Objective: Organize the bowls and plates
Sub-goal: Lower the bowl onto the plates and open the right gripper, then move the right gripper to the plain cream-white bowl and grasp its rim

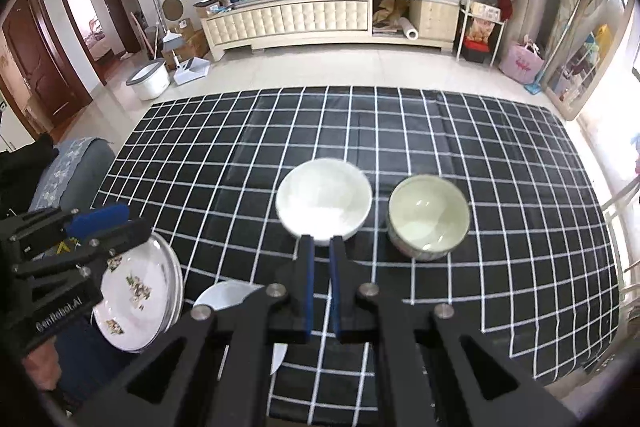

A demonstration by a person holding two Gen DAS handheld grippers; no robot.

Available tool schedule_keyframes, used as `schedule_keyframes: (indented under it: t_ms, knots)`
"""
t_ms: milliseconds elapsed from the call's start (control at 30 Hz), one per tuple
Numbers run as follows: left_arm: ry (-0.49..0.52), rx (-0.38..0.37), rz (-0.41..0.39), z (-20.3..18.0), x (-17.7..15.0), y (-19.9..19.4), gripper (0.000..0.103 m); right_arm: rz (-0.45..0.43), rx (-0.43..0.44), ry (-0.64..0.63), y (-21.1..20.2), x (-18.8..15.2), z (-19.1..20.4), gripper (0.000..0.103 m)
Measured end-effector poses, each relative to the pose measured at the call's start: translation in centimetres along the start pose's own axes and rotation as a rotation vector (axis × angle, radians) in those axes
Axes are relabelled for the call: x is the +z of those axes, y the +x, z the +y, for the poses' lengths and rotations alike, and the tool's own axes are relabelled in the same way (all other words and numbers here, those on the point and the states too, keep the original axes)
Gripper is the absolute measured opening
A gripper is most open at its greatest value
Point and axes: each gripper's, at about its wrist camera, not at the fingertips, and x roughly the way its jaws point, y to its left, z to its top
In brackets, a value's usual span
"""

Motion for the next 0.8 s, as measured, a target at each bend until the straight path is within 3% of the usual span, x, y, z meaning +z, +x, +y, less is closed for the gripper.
schedule_keyframes:
  t_ms: [333, 433, 500, 567, 800]
  knots:
    - [-0.029, -0.01, 0.065, 0.5, 3.8, 4.6, 0.032, 0.017, 0.003, -0.024, 3.3, 2.9, -1.7, 0.012]
    - [-0.027, -0.015, 0.089, 0.1, 4.7, 6.2, 0.034, 0.031, 0.005, -0.025, 4.5, 3.3, -2.1, 0.022]
    - [-0.025, -0.025, 0.107, -0.1, 5.2, 7.4, 0.036, 0.048, 0.002, -0.025, 5.6, 3.5, -2.5, 0.038]
    - [-0.015, -0.037, 0.126, -0.5, 5.5, 8.5, 0.037, 0.06, -0.006, -0.026, 6.3, 3.6, -2.9, 0.045]
    - [0.032, -0.065, 0.161, -1.8, 6.0, 11.4, 0.049, 0.119, -0.015, -0.024, 9.2, 3.6, -3.9, 0.049]
